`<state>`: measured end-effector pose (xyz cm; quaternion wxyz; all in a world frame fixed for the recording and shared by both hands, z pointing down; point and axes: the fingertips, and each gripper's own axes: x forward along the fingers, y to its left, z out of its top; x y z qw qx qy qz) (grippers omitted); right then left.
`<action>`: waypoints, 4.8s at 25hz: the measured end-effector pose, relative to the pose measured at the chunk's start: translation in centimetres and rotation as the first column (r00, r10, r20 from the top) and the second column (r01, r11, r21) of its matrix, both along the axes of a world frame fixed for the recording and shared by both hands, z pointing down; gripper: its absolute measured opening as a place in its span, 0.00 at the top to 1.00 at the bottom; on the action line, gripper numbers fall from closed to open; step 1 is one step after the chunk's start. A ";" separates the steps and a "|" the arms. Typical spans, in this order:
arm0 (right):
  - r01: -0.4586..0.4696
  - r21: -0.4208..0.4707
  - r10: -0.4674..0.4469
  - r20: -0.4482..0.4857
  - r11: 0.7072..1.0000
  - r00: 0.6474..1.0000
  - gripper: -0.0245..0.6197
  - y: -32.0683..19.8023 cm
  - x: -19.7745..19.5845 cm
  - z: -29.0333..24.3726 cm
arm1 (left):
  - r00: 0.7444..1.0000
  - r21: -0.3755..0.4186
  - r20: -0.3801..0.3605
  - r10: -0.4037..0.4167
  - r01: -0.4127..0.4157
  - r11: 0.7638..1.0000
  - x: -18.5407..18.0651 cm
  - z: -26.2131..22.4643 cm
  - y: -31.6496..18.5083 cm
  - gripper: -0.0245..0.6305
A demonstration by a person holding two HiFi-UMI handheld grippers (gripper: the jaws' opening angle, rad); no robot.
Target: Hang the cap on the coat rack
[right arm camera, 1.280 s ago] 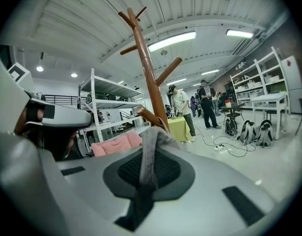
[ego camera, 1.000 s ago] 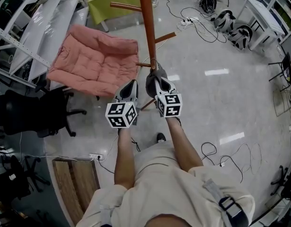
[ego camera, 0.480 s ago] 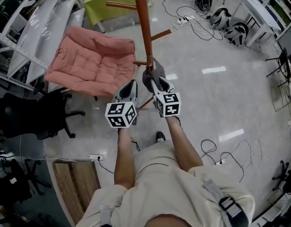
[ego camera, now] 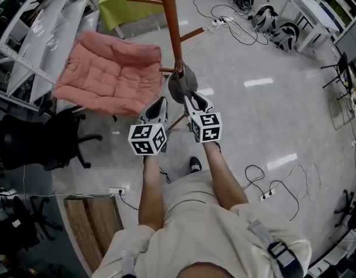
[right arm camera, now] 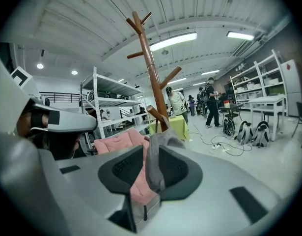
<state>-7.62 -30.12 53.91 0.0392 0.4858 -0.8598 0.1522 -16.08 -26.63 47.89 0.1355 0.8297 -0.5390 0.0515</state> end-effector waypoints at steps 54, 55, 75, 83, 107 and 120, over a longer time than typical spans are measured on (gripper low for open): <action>0.099 -0.036 -0.100 -0.020 0.994 0.995 0.90 6.0 1.3 0.0 | 0.998 -0.034 -0.018 0.055 -0.056 0.998 1.9 2.2 4.0 0.95; 0.100 -0.038 -0.101 -0.020 0.994 0.995 0.91 5.9 1.3 0.1 | 0.998 -0.032 -0.022 0.053 -0.054 0.998 1.8 2.2 3.9 0.95; 0.139 -0.056 -0.140 -0.020 0.989 0.990 0.95 5.7 1.6 -0.4 | 0.998 -0.020 -0.021 0.059 -0.060 0.998 2.2 2.1 3.3 0.95; 0.166 -0.091 -0.168 -0.015 0.982 0.986 0.95 4.7 1.5 -0.3 | 0.999 -0.030 -0.016 0.040 -0.040 0.999 1.4 2.6 2.7 0.95; 0.324 -0.159 -0.337 -0.065 0.933 0.939 0.95 1.4 1.9 0.7 | 0.996 -0.025 0.004 -0.088 0.088 0.996 -0.1 3.2 1.3 0.95; 0.312 -0.167 -0.324 -0.047 0.935 0.945 0.95 0.7 3.6 0.8 | 0.995 -0.032 0.014 -0.096 0.096 0.995 -0.3 3.0 0.2 0.95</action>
